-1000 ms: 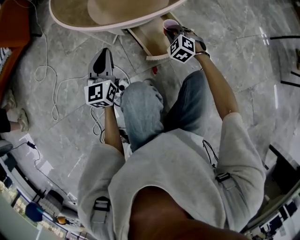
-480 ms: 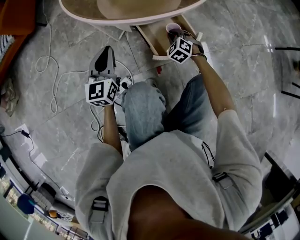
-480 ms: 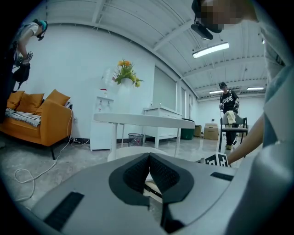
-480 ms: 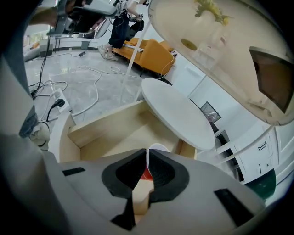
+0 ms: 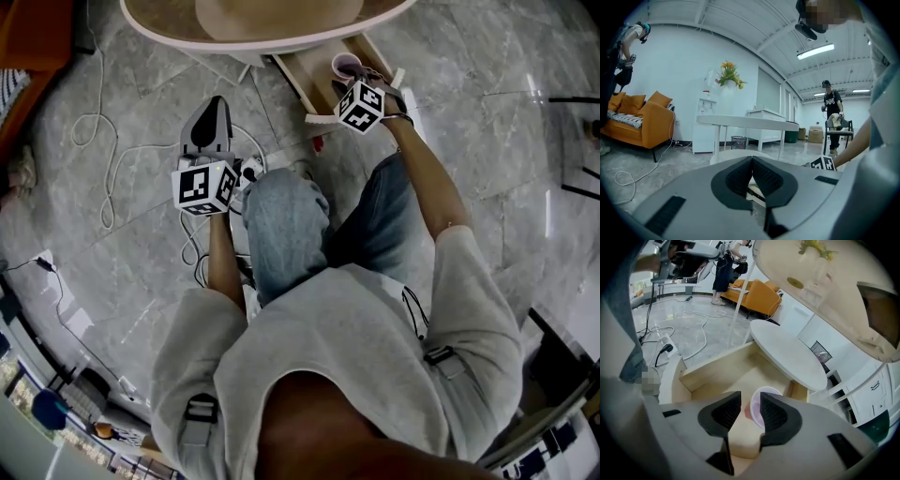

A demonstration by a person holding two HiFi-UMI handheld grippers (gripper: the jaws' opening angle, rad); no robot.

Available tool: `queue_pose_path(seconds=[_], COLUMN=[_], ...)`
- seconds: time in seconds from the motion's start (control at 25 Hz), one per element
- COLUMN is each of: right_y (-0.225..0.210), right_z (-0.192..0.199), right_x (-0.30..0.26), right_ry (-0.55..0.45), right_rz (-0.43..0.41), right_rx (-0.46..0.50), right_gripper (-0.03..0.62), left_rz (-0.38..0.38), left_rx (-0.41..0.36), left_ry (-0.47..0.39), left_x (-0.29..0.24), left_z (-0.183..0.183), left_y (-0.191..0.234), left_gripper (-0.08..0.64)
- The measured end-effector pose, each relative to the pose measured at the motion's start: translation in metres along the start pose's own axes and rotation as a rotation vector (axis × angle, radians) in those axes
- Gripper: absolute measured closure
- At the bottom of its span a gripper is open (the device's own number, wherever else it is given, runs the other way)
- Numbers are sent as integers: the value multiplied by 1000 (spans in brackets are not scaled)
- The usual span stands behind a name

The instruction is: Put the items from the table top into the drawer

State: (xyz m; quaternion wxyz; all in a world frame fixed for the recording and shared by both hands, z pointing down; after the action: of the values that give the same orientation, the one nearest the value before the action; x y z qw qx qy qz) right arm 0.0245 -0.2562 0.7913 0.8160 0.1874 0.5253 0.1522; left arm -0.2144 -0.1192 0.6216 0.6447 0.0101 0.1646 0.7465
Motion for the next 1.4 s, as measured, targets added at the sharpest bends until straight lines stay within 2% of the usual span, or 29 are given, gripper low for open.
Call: queue_pose_path(seconds=[0.12, 0.48, 0.76, 1.2, 1.4], right_y=[-3, -36, -68, -113, -142], right_z=[-5, -18, -27, -58, -72], right_x=[10, 62, 126, 232, 256], right_ry=[-30, -135, -238, -349, -353], right_rz=[42, 220, 354, 524, 568], right_rx=[-14, -69, -114, 11, 67], right_gripper=[451, 560, 566, 568, 566], left_rz=[-1, 47, 65, 67, 75], left_rx=[4, 4, -3, 4, 1], left_ry=[0, -10, -28, -48, -46], left_x=[4, 4, 6, 8, 9], left_z=[0, 3, -5, -9, -10], left_y=[-1, -22, -36, -41, -44], left_gripper=[545, 545, 545, 545, 545])
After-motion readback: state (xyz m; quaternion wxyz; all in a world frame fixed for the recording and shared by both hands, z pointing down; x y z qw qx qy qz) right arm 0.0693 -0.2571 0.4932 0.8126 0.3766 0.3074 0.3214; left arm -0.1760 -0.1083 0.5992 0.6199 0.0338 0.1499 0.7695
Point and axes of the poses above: the fingertips, and each gripper's own axes: x backward along the fingers, y to its left, z out of its underside, the point moved 5 cm from there along x, backward along the fingers, and after that the axes turned 11 degrees about x, right-handed, at the moved point
